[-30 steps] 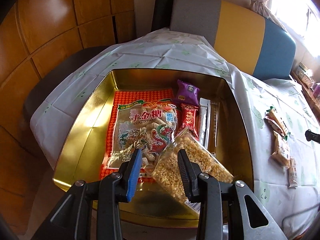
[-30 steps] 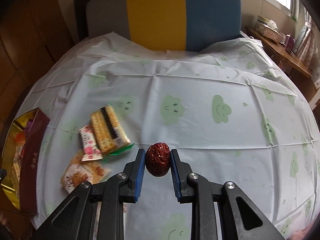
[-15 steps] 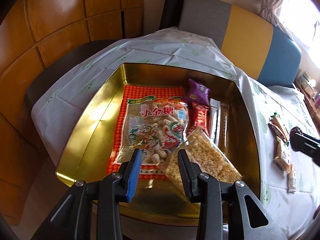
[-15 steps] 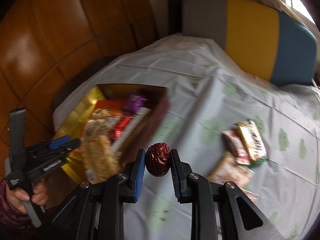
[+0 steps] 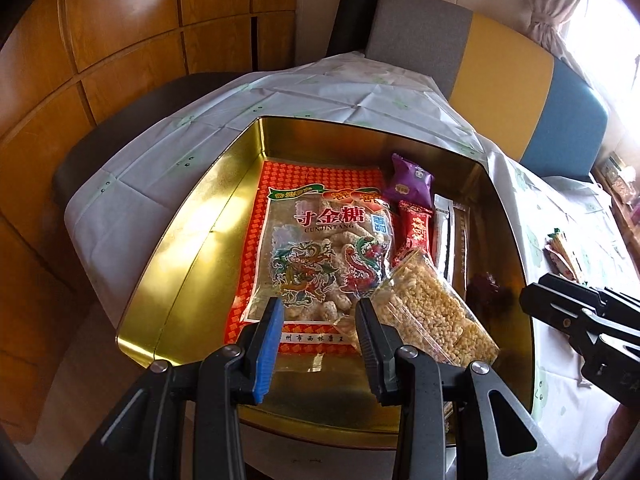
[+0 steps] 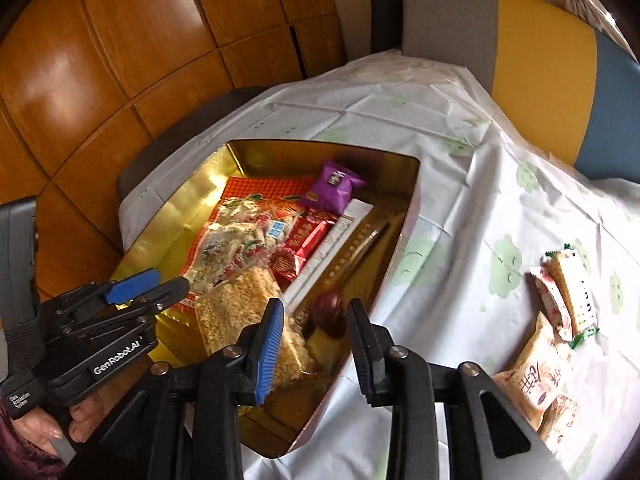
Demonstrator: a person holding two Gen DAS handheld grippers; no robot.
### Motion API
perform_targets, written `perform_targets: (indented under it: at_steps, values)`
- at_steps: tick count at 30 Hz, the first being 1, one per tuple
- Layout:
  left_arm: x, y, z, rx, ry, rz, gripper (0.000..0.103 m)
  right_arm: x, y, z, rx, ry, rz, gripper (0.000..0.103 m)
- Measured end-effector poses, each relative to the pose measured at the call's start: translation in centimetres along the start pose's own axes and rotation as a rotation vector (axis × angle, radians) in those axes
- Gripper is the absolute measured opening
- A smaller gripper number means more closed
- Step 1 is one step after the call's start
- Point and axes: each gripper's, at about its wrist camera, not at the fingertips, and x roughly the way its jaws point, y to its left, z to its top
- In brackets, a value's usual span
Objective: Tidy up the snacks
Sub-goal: 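Carry the red date into the gold tray and open the right gripper, then return the right gripper to the snacks while the left gripper reaches the white packet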
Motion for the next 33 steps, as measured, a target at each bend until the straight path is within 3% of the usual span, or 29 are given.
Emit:
perform_targets:
  at_steps: [7, 17, 27, 33]
  values:
    - [-0.3, -0.6, 0.0, 0.023, -0.015, 0.006, 0.038, -0.8, -0.9, -1.3, 0.023, -0.011, -0.010, 0.035]
    - [-0.9, -2.0, -0.3, 0.072, -0.027, 0.000, 0.038, -3.6, -3.5, -3.2, 0.038, -0.054, -0.093, 0.037]
    - [-1.3, -3.5, -0.7, 0.127, -0.027, -0.007, 0.038, -6.8, -9.3, -5.3, 0.039, -0.040, -0.284, 0.039]
    - [-1.6, -5.1, -0.8, 0.173, -0.028, -0.019, 0.038, -9.3, -15.0, -6.7, 0.104, -0.038, -0.401, 0.039]
